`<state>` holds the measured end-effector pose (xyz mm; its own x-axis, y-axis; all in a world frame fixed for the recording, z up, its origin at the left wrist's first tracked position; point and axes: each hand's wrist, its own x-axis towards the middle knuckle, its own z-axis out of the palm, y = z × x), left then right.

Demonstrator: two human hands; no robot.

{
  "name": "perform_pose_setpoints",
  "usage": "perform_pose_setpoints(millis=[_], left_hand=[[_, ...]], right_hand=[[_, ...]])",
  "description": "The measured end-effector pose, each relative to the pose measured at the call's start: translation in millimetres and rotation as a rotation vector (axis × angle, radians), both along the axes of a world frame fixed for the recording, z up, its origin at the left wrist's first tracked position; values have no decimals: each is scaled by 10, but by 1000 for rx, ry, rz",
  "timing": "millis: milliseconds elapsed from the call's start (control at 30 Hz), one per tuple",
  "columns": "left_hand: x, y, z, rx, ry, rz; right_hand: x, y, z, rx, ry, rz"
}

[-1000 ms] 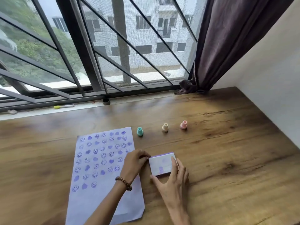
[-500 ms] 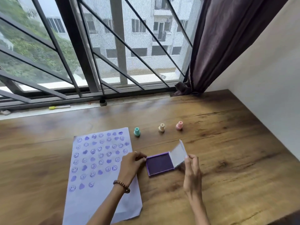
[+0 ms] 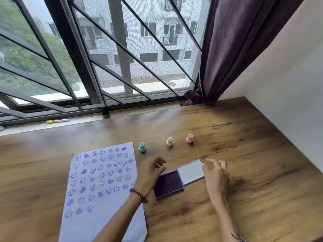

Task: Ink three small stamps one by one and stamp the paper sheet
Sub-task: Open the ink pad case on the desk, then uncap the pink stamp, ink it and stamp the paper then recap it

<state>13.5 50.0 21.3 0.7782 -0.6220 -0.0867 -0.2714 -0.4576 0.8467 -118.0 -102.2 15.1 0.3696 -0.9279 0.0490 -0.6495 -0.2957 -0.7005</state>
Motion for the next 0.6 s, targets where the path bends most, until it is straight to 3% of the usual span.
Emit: perform_pose_setpoints(millis=[233,433,600], left_hand=[[140,-1038,-22,-26,248,-63],[146,-1162,-138,-105,439,-6],[89,-892,-33,-346,644,65]], right_hand=[[680,-422,72,-92,-49,282],[844,-578,-74,-93,19,396],[636,-375,-39,336,-382,390]])
